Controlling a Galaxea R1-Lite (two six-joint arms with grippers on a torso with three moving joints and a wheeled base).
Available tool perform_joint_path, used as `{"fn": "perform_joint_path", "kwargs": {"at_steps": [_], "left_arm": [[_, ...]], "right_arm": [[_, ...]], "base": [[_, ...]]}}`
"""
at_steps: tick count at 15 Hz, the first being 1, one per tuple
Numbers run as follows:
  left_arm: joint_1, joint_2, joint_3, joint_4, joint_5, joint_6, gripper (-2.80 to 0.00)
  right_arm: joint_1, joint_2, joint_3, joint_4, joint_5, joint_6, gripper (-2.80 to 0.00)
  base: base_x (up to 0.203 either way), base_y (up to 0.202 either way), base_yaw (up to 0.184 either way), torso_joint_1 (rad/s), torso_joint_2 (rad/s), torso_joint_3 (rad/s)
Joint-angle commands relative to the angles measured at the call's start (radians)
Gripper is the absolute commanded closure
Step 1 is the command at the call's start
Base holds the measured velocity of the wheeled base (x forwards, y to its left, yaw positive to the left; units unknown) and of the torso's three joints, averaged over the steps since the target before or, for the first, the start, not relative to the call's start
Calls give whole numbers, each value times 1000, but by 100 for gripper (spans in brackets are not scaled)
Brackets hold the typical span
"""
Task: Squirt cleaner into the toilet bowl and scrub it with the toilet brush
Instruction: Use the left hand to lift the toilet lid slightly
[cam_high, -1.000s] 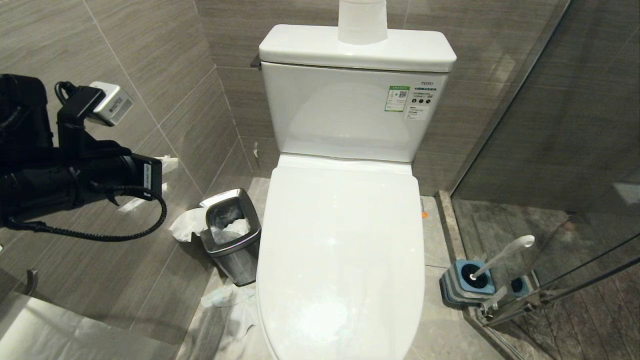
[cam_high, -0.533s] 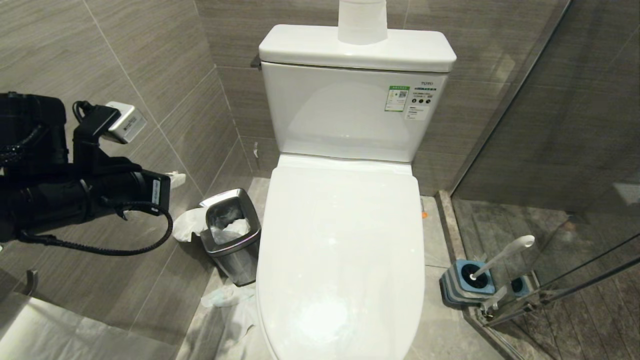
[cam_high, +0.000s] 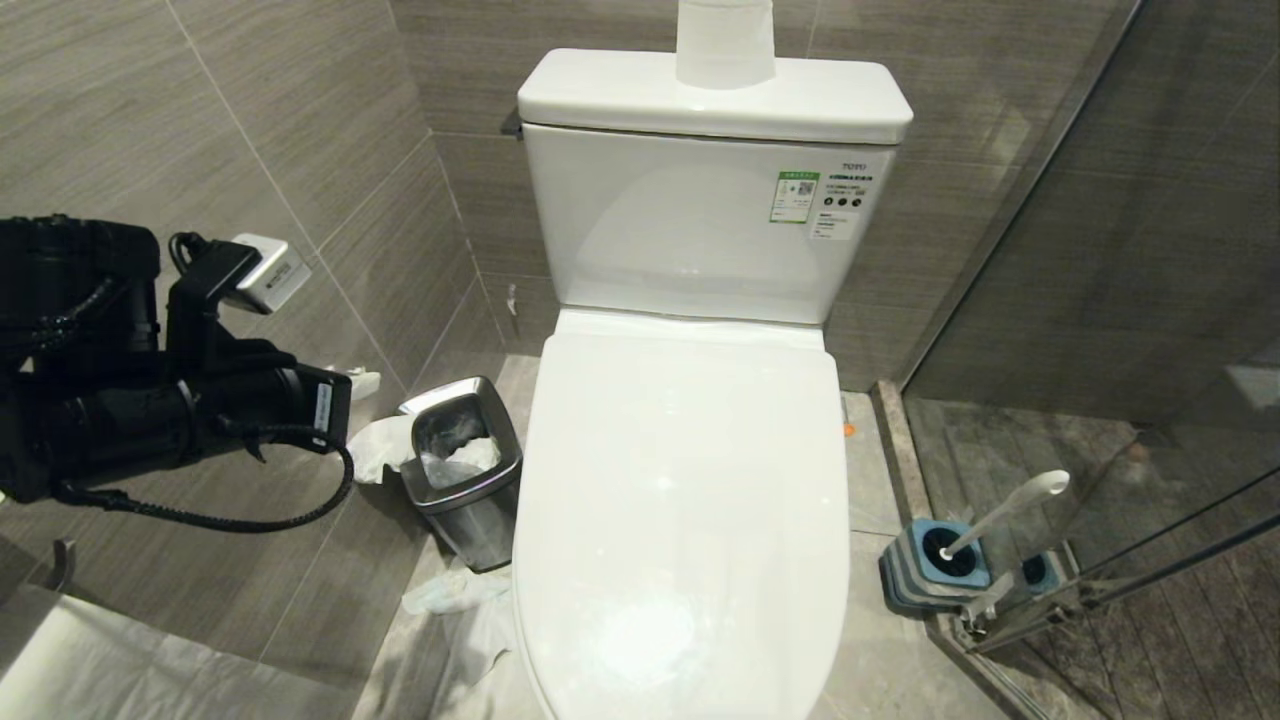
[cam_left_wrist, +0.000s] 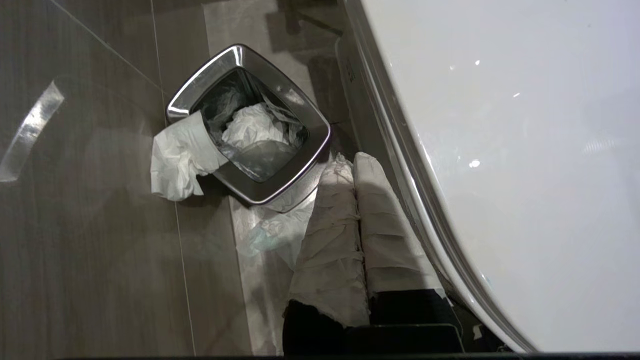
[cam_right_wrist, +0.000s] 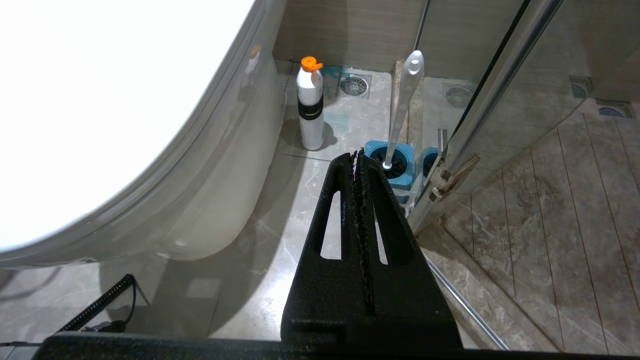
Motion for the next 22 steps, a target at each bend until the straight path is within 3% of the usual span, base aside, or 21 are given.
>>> {"fn": "perform_joint_path", "kwargs": {"at_steps": [1, 22], "left_arm": [[0, 10, 20, -3, -1, 1, 0], [2, 100, 100, -11, -1, -8, 0]], "right_arm": [[0, 1, 0, -1, 0, 1, 0], [0, 1, 0, 0, 0, 1, 0]], "base": [[0, 0, 0, 0, 0, 0], [0, 0, 0, 0, 0, 0]]}}
